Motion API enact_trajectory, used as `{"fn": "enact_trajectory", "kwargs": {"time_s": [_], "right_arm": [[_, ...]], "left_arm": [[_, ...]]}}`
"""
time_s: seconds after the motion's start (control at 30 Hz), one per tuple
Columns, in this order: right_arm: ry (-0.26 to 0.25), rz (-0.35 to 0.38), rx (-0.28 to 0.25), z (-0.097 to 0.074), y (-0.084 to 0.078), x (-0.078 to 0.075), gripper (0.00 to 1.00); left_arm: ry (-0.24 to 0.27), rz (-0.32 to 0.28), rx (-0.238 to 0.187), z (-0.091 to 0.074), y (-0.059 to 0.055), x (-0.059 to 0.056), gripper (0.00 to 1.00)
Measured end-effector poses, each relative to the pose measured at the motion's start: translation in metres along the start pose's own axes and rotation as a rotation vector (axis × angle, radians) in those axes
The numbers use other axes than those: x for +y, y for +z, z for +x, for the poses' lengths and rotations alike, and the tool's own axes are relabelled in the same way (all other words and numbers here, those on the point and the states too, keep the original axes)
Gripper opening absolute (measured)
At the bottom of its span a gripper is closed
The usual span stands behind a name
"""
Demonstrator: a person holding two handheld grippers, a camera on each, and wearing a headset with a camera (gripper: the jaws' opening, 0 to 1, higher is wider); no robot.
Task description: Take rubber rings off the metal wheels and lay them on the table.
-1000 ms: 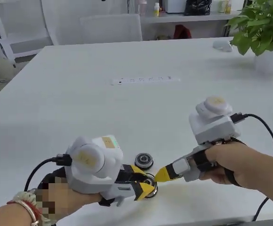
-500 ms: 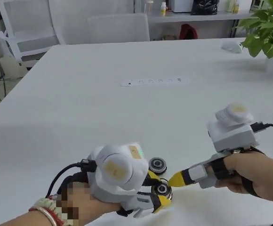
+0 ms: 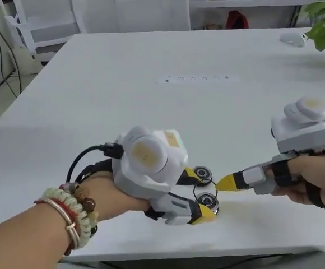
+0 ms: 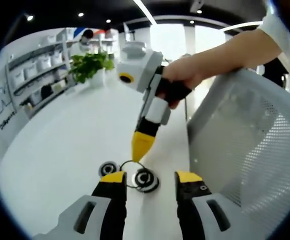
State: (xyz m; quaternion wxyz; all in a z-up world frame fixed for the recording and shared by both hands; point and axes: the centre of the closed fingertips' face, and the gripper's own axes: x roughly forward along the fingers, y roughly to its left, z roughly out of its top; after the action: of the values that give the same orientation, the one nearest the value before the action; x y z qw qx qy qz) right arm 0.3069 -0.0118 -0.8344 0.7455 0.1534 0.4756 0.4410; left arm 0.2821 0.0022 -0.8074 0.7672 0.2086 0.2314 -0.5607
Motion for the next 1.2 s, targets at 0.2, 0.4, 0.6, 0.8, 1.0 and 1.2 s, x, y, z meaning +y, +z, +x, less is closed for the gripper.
{"fn": "enact_trajectory", "kwargs": {"time_s": [0.2,0.4,0.6,0.8,1.0,1.2], "right_arm": [[-0.008,-0.023,-0.004,-0.001,0.002,0.002,0.00],[-0.005,-0.037,-0.018,-0.003,0.007,0.003,0.00],[0.033,-0.050,-0.042,-0.004,0.009,0.018,0.00],[-0.019,-0.122,-0.085,-0.010,0.021,0.015,0.00],[0.020,-0.109,-0.131,-0.015,0.032,0.024,0.00],[0.046,-0.118,-0.131,-0.015,0.032,0.030,0.00]], "left_arm": [[0.007,-0.029,-0.071,-0.023,0.020,0.001,0.41],[0.063,-0.004,-0.074,-0.052,0.019,0.010,0.49],[0.141,-0.021,-0.080,-0.075,0.016,0.015,0.58],[0.186,-0.056,-0.046,-0.091,0.000,0.011,0.58],[0.253,-0.137,-0.039,-0.110,-0.018,0.014,0.59],[0.354,-0.240,-0.045,-0.126,-0.044,0.024,0.63]]}}
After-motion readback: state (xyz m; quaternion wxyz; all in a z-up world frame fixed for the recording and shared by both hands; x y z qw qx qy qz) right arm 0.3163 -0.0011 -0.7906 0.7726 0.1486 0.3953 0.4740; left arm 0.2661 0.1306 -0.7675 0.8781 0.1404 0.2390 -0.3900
